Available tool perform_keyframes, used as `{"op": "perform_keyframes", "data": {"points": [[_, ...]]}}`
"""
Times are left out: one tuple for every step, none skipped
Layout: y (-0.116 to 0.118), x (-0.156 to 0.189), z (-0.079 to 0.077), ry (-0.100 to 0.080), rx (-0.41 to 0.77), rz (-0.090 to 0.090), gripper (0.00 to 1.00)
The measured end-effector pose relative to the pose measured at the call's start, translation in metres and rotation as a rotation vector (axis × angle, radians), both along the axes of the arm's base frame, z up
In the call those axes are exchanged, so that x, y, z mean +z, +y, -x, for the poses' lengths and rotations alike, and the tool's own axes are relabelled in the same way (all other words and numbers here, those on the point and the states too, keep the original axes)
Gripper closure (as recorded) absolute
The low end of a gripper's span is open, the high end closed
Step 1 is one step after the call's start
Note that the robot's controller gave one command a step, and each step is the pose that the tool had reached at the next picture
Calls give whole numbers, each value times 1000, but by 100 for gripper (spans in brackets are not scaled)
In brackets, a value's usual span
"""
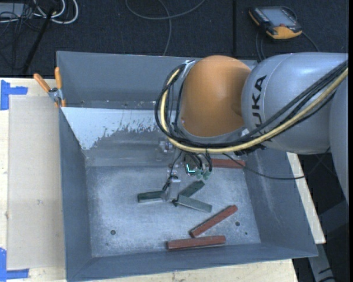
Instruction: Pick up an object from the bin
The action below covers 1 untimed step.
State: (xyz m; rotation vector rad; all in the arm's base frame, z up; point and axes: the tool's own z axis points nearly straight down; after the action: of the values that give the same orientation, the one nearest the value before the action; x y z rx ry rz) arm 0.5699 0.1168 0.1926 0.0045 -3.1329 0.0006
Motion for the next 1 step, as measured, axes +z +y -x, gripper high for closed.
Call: {"op": "perform_keyframes", "data": {"points": [[-1, 4, -2, -8, -5, -1, 100]]}}
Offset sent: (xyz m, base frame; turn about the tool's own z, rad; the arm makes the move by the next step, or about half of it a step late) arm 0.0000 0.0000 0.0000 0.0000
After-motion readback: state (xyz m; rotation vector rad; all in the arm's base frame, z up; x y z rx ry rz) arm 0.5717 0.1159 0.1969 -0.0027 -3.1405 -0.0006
